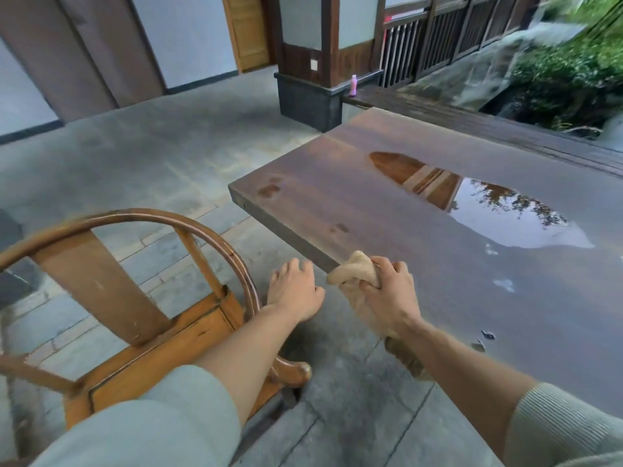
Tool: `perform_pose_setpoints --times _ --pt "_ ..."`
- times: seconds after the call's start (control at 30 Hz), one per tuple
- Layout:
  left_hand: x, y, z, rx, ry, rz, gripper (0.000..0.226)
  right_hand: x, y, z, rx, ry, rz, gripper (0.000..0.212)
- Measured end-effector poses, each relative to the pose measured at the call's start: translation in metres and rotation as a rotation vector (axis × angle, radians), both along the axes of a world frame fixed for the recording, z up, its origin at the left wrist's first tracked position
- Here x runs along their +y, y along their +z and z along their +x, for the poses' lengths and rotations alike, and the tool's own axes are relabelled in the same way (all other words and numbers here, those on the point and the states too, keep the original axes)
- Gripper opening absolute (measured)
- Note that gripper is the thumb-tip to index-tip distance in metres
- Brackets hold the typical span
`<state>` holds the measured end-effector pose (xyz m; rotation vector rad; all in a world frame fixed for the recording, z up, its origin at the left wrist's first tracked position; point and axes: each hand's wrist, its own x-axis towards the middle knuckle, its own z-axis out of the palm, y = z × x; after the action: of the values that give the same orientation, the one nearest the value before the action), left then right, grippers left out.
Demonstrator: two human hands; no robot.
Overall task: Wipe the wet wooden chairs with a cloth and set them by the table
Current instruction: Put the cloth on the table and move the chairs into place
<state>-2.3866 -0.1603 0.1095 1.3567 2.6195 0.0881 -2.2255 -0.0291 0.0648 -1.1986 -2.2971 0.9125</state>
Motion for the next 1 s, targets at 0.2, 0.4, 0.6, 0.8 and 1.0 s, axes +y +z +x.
perform_pose_setpoints --times 0.2,0.4,0.6,0.8,1.0 --pt "0.066 -0.012 -0.043 -0.001 0.070 -0.058 0.058 0.072 -0.016 -0.041 0.019 0.065 -0.044 0.040" --pt "0.149 -0.021 -0.096 -0.032 0.115 -0.080 0.047 0.143 0.000 -0.093 -0.069 0.099 -0.039 0.050" --pt "0.220 -0.013 -0.126 -0.010 0.131 -0.087 0.052 0.213 0.033 -0.138 -0.065 0.151 -0.059 0.045" --pt "0.260 0.000 -0.159 0.053 0.213 -0.103 0.056 0.270 0.044 -0.174 -0.059 0.254 -0.047 0.045" --pt "0.295 -0.010 -0.217 0.062 0.225 -0.112 0.055 0.307 0.023 -0.233 -0.068 0.298 -0.092 0.045"
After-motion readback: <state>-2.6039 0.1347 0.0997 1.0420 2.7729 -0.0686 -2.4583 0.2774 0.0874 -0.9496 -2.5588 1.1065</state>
